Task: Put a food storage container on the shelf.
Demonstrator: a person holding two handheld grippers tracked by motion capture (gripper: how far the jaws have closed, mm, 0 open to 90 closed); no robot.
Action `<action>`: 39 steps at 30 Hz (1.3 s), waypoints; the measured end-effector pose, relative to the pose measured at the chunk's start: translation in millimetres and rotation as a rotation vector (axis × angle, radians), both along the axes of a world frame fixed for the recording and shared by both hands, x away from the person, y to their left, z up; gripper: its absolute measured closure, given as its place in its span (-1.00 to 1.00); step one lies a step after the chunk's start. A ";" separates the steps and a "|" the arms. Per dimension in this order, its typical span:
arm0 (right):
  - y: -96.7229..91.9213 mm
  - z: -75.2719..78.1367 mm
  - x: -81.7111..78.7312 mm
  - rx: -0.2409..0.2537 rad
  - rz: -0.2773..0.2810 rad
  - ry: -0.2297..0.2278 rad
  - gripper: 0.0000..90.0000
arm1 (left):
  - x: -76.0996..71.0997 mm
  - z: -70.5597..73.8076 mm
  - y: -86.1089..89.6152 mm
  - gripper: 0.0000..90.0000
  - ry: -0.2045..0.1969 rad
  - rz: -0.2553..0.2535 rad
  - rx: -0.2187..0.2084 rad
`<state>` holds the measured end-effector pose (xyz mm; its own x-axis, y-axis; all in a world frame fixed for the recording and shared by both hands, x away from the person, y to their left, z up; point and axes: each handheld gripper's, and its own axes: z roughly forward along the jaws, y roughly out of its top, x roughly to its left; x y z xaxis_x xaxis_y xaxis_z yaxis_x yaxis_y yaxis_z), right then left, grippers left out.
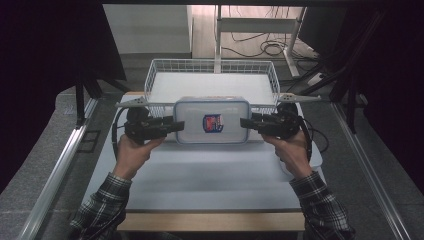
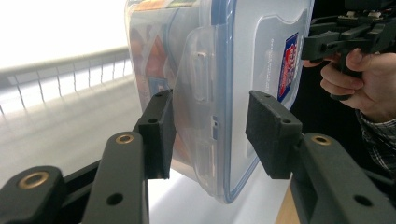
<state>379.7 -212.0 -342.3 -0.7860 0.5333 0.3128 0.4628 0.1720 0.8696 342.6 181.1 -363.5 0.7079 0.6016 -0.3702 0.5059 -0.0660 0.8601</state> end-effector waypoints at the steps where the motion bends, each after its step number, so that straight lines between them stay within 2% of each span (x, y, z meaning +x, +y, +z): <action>1: 0.1 2.3 2.1 0.003 0.001 -0.003 0.13 | 2.3 3.5 0.3 0.18 -0.003 0.000 0.003; 6: 0.6 12.8 13.3 0.013 -0.002 -0.012 0.13 | 15.0 16.1 1.2 0.18 -0.018 0.001 0.005; 23: 5.5 41.1 55.0 0.012 -0.046 -0.022 0.10 | 60.1 38.2 2.9 0.18 -0.021 0.019 -0.033; 35: 8.8 40.0 81.9 0.028 -0.073 0.007 0.08 | 82.4 36.7 3.8 0.18 0.010 0.043 -0.037; 37: 8.7 38.1 85.7 0.039 -0.074 0.017 0.08 | 85.0 35.8 4.8 0.18 0.016 0.042 -0.058; 39: 8.4 37.8 88.5 0.044 -0.079 0.021 0.07 | 87.1 36.1 4.5 0.19 0.016 0.045 -0.054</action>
